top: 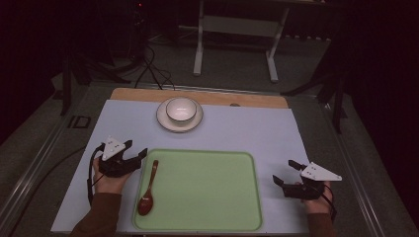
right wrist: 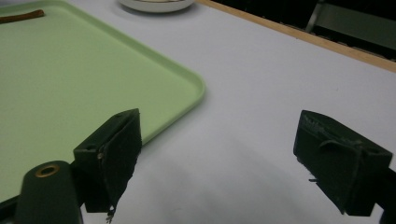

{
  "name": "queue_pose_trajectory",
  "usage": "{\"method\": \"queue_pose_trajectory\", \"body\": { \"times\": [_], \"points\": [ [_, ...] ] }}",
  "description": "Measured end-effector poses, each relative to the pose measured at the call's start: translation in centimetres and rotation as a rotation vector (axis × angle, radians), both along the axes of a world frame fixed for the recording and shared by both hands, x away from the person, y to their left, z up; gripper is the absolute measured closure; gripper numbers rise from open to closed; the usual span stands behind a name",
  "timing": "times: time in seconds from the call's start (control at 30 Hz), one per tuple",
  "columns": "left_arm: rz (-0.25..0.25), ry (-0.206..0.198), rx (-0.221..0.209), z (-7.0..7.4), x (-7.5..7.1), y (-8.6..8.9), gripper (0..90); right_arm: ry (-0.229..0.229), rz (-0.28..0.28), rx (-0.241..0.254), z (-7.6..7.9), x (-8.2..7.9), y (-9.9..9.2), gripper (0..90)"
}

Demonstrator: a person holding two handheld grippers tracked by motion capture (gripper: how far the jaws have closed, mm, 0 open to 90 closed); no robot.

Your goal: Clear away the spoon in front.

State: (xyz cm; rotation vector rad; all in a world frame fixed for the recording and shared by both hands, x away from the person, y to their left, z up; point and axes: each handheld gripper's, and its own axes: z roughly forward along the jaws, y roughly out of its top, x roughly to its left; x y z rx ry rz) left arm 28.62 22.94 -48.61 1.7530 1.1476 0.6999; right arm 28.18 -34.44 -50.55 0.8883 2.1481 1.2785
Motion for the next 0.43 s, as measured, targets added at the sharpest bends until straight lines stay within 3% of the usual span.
{"method": "queue_pose_trajectory", "body": {
  "times": [0.43],
  "points": [
    [0.092, -0.010, -0.038, -0.1, -1.3, 2.9, 35.6, -0.034, -0.024, 0.022, 0.3, -0.2, -0.3, 15.1]
  ]
}}
